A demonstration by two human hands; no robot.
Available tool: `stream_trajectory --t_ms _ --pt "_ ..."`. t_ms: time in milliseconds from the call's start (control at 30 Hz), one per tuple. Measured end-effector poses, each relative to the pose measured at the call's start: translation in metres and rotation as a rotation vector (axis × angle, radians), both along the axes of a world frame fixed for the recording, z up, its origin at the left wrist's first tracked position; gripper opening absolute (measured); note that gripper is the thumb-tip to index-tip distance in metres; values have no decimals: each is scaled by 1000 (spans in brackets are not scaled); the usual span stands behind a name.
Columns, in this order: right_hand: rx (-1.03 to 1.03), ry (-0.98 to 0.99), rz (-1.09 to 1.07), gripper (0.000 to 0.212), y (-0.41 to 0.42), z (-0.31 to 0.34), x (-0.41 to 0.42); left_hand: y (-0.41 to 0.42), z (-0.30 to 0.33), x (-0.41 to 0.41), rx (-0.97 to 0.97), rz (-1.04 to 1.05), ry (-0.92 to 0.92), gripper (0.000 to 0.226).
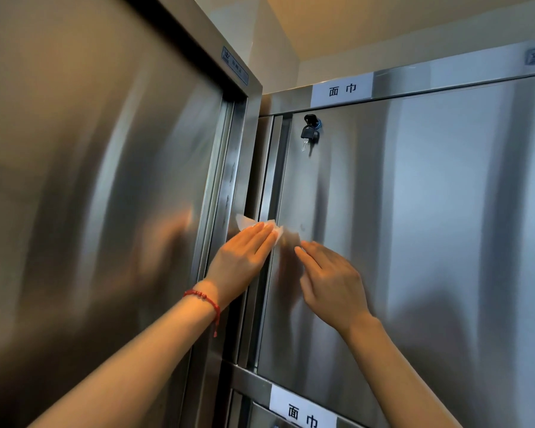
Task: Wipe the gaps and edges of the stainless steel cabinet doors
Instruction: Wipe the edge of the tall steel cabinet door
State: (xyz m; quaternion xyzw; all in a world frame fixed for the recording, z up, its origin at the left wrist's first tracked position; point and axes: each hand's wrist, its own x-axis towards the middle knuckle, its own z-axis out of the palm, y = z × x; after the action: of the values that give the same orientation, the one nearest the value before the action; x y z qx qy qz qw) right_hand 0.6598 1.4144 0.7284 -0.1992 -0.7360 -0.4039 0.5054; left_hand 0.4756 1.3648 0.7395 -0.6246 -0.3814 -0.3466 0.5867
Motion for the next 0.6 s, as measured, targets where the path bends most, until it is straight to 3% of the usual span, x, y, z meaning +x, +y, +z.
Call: stream_trajectory --t_ms 267,433,600 --pt "-44 46 51 42 -16 -17 -10 -26 -31 0 26 -3 44 33" --pt "-110 62 62 37 -29 -38 -16 -47 -49 1 -37 10 9 50" --pt "-141 62 -7 33 -48 -60 -18 -68 -67 2 -94 -18 -13 48"
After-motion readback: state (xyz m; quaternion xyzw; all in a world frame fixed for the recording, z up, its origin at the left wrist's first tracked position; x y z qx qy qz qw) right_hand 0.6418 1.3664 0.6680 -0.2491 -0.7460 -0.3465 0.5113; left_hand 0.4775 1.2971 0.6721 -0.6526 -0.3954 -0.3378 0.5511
